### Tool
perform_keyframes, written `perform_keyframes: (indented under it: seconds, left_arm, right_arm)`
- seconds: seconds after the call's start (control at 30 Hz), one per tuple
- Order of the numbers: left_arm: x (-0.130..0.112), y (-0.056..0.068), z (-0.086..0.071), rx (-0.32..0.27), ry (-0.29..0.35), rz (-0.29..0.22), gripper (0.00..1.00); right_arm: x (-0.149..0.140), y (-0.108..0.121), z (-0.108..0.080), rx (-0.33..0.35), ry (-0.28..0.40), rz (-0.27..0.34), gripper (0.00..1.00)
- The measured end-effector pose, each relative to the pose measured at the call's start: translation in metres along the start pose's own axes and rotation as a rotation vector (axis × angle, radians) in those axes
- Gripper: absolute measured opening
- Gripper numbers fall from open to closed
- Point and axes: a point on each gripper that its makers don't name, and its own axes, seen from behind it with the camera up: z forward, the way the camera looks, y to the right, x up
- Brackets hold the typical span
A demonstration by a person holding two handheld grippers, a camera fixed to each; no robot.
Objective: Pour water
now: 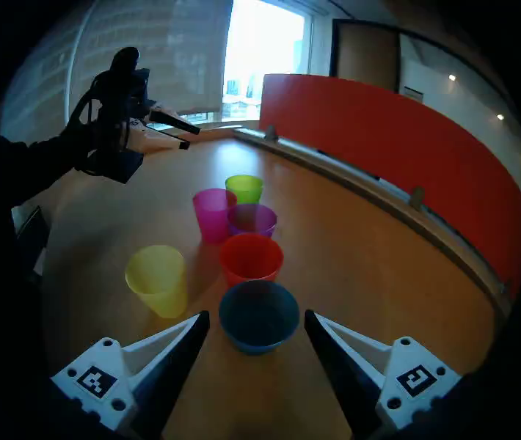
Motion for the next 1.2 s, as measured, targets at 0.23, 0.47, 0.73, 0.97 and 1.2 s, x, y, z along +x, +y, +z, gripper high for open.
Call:
perform_keyframes:
  seconds: [0.23,0.47,0.73,0.97,1.2]
  left_arm:
    - [-0.003,-0.003,0.003,0.004,-0.002,-0.009,0.93]
    - [-0.001,-0.005,0.003,0.012,0.002,-0.002,0.93]
    - [-0.001,-0.002,0.002,0.009,0.002,0.001,0.93]
    - [-0.007,-0.005,0.002,0.021,-0.008,0.006,0.93]
    - [-0.009,-0.007,0.002,0.025,-0.011,0.000,0.93]
  right_arm:
    - [-0.010,-0.002,0.009,0.007,-0.023,-0.007,1.00]
    - [-0.014,0.000,0.019,0.006,-0.030,-0.003,1.00]
    - [-0.019,0.001,0.032,0.013,-0.034,0.023,1.00]
    - [-0.022,-0.001,0.041,0.022,-0.029,0.036,1.00]
    - [-0.021,-0.001,0.045,0.019,-0.018,0.041,1.00]
